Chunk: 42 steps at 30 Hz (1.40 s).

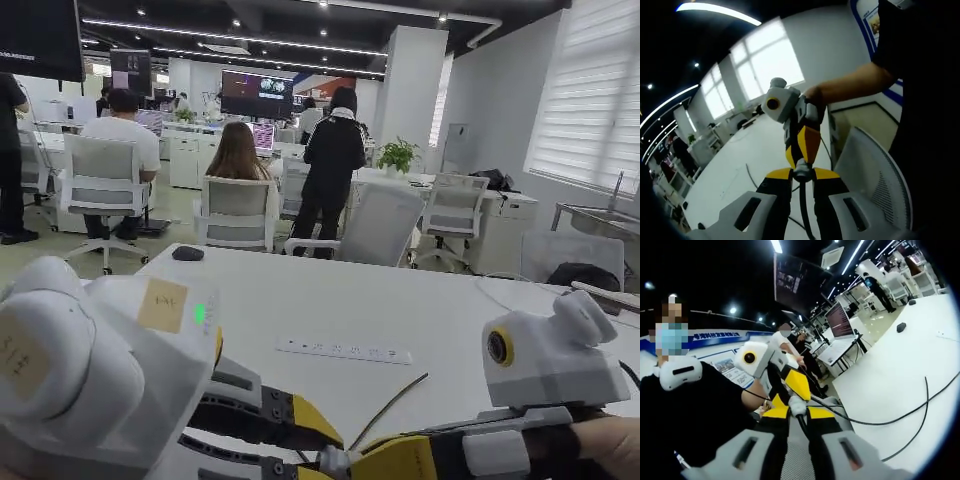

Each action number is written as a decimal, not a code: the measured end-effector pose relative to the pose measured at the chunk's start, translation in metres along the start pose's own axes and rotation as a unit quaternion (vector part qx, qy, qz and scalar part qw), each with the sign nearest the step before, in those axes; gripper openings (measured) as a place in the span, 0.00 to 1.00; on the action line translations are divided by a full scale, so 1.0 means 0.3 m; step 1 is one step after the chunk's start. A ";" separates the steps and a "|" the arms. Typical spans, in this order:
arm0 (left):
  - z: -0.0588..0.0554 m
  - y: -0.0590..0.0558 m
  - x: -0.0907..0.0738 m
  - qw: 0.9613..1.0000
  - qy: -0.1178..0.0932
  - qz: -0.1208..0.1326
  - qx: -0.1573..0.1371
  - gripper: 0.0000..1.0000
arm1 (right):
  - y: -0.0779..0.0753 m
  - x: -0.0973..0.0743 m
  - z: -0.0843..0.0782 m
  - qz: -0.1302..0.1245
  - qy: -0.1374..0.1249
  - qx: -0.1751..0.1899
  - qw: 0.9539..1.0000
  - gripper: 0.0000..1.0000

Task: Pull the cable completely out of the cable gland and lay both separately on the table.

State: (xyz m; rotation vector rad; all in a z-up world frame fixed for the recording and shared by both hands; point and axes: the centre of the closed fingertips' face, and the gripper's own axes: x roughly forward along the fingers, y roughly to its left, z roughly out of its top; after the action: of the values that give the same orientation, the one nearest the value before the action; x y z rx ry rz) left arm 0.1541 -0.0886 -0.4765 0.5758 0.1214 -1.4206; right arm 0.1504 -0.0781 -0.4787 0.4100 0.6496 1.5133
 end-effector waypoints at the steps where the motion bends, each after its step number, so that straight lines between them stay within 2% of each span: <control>1: -0.006 0.002 0.004 1.000 0.003 -0.001 0.000 0.16 | -0.005 0.000 -0.001 -0.010 0.007 -0.007 1.000 0.12; 3: -0.016 -0.001 0.008 1.000 0.008 -0.010 -0.008 0.16 | -0.010 0.003 -0.014 -0.021 0.031 -0.019 0.999 0.11; 5: -0.022 -0.007 0.012 1.000 0.011 -0.016 -0.009 0.16 | -0.015 0.002 -0.026 -0.032 0.056 -0.052 0.997 0.11; 6: -0.028 -0.009 0.017 1.000 0.015 -0.019 -0.005 0.16 | -0.018 0.003 -0.027 -0.035 0.060 -0.056 0.996 0.11; 7: -0.034 -0.009 0.020 1.000 0.019 -0.021 -0.004 0.15 | -0.025 0.004 -0.035 -0.044 0.074 -0.065 0.994 0.11; 10: -0.054 -0.022 0.034 0.999 0.030 -0.042 -0.010 0.15 | -0.036 0.006 -0.065 -0.045 0.113 -0.083 0.989 0.11; 12: -0.072 -0.026 0.043 0.998 0.040 -0.055 -0.008 0.15 | -0.053 0.011 -0.082 -0.056 0.144 -0.098 0.983 0.11; 13: -0.081 -0.024 0.047 0.997 0.047 -0.057 -0.006 0.15 | -0.063 0.014 -0.085 -0.065 0.157 -0.116 0.979 0.11; 14: -0.086 -0.022 0.050 0.997 0.052 -0.059 -0.006 0.15 | -0.069 0.016 -0.088 -0.072 0.166 -0.122 0.976 0.11; 17: -0.106 -0.015 0.065 0.996 0.067 -0.060 -0.009 0.15 | -0.096 0.016 -0.099 -0.111 0.202 -0.164 0.959 0.11; 19: -0.120 -0.008 0.071 0.995 0.073 -0.059 -0.015 0.15 | -0.108 0.016 -0.100 -0.133 0.215 -0.181 0.950 0.11; 20: -0.129 -0.007 0.073 0.995 0.076 -0.061 -0.031 0.15 | -0.114 0.017 -0.104 -0.143 0.228 -0.206 0.941 0.11; 21: -0.133 -0.003 0.075 0.995 0.077 -0.060 -0.032 0.15 | -0.120 0.017 -0.105 -0.157 0.232 -0.213 0.936 0.11; 23: -0.143 0.000 0.078 0.994 0.079 -0.062 -0.036 0.15 | -0.129 0.018 -0.108 -0.180 0.247 -0.234 0.923 0.10; 25: -0.150 -0.001 0.079 0.994 0.082 -0.064 -0.039 0.15 | -0.139 0.020 -0.112 -0.201 0.266 -0.263 0.905 0.09; 26: -0.148 -0.001 0.079 0.994 0.081 -0.067 -0.043 0.15 | -0.145 0.018 -0.117 -0.208 0.282 -0.284 0.892 0.09; 27: -0.158 -0.001 0.081 0.993 0.086 -0.068 -0.046 0.15 | -0.146 0.020 -0.119 -0.223 0.288 -0.296 0.883 0.09; 30: -0.166 0.002 0.080 0.992 0.092 -0.070 -0.044 0.15 | -0.157 0.026 -0.117 -0.246 0.295 -0.314 0.868 0.09; 32: -0.173 0.005 0.081 0.991 0.097 -0.072 -0.055 0.15 | -0.163 0.027 -0.114 -0.259 0.304 -0.345 0.850 0.08; 33: -0.161 -0.002 0.083 0.989 0.086 -0.078 -0.091 0.15 | -0.166 0.025 -0.116 -0.266 0.315 -0.366 0.834 0.08; 34: -0.173 0.003 0.078 0.987 0.094 -0.078 -0.105 0.15 | -0.165 0.028 -0.112 -0.272 0.313 -0.371 0.831 0.08; 35: -0.169 0.004 0.079 0.986 0.083 -0.086 -0.114 0.15 | -0.164 0.027 -0.114 -0.274 0.322 -0.389 0.818 0.08; 36: -0.173 0.009 0.079 0.986 0.082 -0.084 -0.115 0.15 | -0.164 0.027 -0.110 -0.282 0.324 -0.397 0.811 0.08; 37: -0.175 0.016 0.077 0.985 0.080 -0.080 -0.127 0.15 | -0.168 0.027 -0.102 -0.291 0.329 -0.429 0.790 0.08; 38: -0.176 0.010 0.075 0.983 0.082 -0.086 -0.137 0.15 | -0.168 0.031 -0.108 -0.290 0.337 -0.441 0.780 0.08; 39: -0.179 0.021 0.078 0.984 0.081 -0.080 -0.139 0.15 | -0.174 0.028 -0.097 -0.305 0.344 -0.476 0.750 0.08; 40: -0.180 0.021 0.078 0.982 0.082 -0.080 -0.153 0.15 | -0.175 0.029 -0.094 -0.309 0.352 -0.500 0.728 0.09; 41: -0.174 0.016 0.079 0.977 0.077 -0.084 -0.181 0.15 | -0.177 0.028 -0.100 -0.311 0.363 -0.518 0.710 0.09; 42: -0.176 0.030 0.081 0.973 0.072 -0.077 -0.207 0.15 | -0.180 0.023 -0.088 -0.326 0.363 -0.538 0.687 0.09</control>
State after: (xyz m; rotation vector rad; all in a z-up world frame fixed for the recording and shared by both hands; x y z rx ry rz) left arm 0.1804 -0.0866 -0.5291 0.3258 0.5741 -1.4476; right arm 0.1757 -0.0772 -0.5337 -1.2823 0.3085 1.0498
